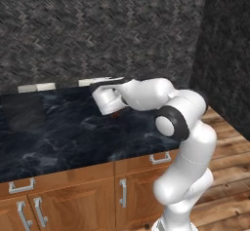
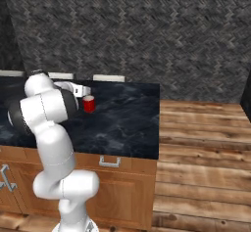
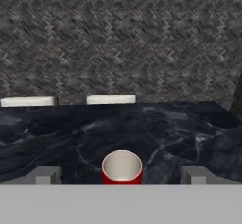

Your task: Open the cabinet directly in front. Then move the liquor and the mug to the dining counter with the jar on it.

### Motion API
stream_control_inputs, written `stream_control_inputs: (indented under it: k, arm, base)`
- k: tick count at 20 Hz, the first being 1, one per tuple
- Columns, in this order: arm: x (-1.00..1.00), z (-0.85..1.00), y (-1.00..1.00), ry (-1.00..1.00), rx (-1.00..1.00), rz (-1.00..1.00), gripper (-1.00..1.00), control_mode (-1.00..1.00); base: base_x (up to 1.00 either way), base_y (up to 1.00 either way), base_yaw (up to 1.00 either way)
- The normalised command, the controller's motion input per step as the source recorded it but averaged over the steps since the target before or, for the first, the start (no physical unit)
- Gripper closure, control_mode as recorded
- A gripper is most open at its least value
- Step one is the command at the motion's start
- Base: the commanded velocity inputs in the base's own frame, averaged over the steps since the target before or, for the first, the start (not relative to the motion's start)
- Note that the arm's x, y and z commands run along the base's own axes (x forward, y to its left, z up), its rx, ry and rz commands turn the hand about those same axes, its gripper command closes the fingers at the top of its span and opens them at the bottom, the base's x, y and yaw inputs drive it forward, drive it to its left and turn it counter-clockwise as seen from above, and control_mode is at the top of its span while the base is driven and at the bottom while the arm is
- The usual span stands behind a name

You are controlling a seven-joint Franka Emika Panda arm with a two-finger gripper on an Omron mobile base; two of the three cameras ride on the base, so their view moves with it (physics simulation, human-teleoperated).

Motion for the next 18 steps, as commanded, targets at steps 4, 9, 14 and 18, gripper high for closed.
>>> stream_control_inputs:
  k: [4,9,14,18]
  arm:
    - [0.00,0.12,0.00,0.00,0.00,-0.02,-1.00,-1.00]
    - [-0.01,1.00,0.00,0.35,0.06,-0.03,-1.00,-1.00]
    - [0.00,1.00,0.00,0.47,0.00,0.02,-1.00,-1.00]
    - [0.00,1.00,0.10,0.55,0.00,0.02,-1.00,-1.00]
  base:
    - [0.00,0.00,0.00]
    - [0.00,0.00,0.00]
    - [0.00,0.00,0.00]
    - [0.00,0.00,0.00]
